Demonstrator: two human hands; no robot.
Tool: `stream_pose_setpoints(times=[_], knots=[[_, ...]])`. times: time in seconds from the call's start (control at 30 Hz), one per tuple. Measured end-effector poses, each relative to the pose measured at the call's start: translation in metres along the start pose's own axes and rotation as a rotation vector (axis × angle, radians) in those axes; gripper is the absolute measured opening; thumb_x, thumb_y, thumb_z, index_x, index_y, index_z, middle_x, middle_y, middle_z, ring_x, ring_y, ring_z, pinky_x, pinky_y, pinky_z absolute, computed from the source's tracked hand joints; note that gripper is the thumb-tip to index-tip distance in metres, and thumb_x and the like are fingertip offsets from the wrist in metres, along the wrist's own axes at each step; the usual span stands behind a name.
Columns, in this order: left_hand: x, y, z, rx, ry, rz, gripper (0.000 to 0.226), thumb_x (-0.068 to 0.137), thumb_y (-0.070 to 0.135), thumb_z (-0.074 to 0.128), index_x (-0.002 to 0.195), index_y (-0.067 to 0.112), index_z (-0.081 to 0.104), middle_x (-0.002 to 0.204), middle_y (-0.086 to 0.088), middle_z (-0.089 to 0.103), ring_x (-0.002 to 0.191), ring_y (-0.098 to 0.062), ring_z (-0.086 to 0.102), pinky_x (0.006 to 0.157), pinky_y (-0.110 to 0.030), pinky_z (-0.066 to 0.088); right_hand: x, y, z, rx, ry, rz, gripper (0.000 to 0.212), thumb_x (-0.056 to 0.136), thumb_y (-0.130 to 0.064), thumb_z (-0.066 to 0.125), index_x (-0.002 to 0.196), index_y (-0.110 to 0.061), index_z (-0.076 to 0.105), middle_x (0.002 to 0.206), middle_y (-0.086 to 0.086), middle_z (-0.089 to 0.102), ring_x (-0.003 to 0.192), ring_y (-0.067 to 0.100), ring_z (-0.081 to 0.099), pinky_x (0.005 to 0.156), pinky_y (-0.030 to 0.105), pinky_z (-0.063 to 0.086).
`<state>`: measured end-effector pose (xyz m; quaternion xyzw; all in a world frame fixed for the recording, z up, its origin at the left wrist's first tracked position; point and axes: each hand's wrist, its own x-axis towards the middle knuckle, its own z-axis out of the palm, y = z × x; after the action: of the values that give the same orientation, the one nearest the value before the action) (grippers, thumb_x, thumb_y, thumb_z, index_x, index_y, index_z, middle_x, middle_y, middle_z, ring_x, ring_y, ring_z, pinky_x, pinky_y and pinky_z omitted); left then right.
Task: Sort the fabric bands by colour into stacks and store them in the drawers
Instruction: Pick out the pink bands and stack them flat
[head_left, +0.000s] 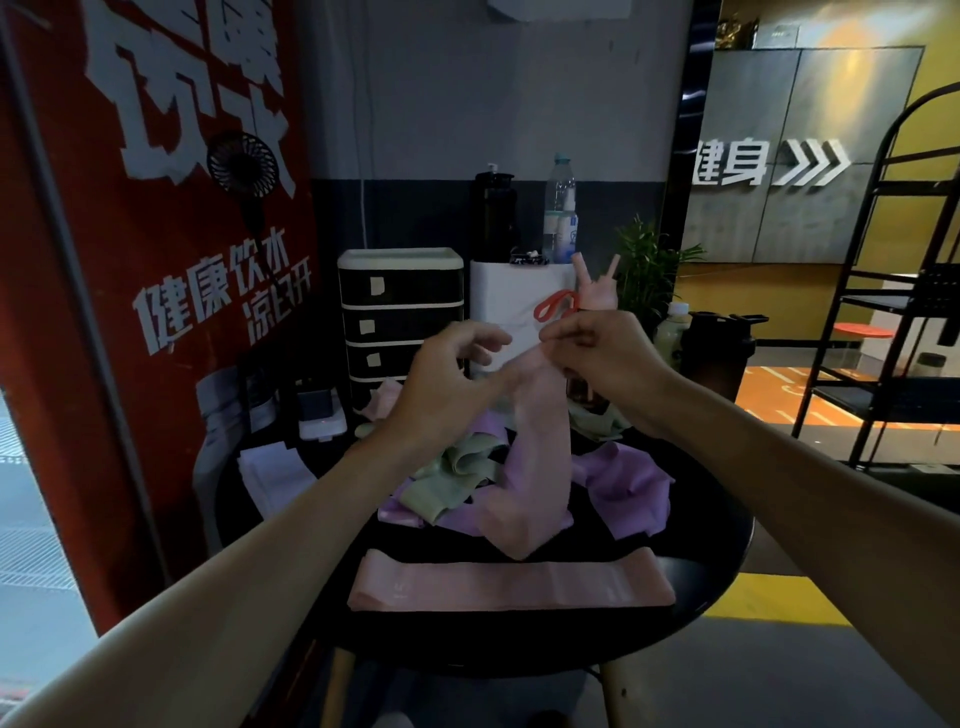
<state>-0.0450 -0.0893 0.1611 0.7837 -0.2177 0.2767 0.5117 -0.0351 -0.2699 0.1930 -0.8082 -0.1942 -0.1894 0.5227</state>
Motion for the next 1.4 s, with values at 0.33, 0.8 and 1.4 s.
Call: stream_pose_setpoints(times=[0.33,0.8,1.4], knots=[[0.007,0.004,0.005,0.086,0.107,0.066,0.005,0.089,0.013,0.072,0.088,0.008,0.073,0.072,0.007,0.067,0.066,-0.010,0.061,0.061,-0.022,0.049,0.004,-0.005,0.001,-0.024,0.064,-0.005,0.020,0.090,-0.013,0.067,0.109,-0.007,0.065,0.076,0.002,0.059,0.065,0.006,0.056,0.068,0.021,0.048],[0.000,0.018,0.005,-0.140,-0.013,0.026,0.012,0.090,0.012,0.070,0.080,0.006,0.073,0.076,-0.010,0.072,0.068,-0.017,0.066,0.065,-0.027,0.052,-0.002,-0.015,0.004,0.001,-0.025,-0.022,0.024,0.096,-0.017,0.059,0.084,0.002,0.068,0.069,0.005,0.067,0.058,0.004,0.061,0.059,0.013,0.047],[-0.006,-0.008,0.004,-0.388,-0.256,-0.326,0.020,0.100,0.014,0.055,0.104,0.001,0.069,0.085,-0.005,0.073,0.078,-0.014,0.067,0.073,-0.026,0.055,0.003,-0.020,-0.015,0.039,0.106,-0.117,0.033,0.087,0.002,0.051,0.101,-0.021,0.070,0.087,0.030,0.059,0.069,0.028,0.050,0.061,0.039,0.045]])
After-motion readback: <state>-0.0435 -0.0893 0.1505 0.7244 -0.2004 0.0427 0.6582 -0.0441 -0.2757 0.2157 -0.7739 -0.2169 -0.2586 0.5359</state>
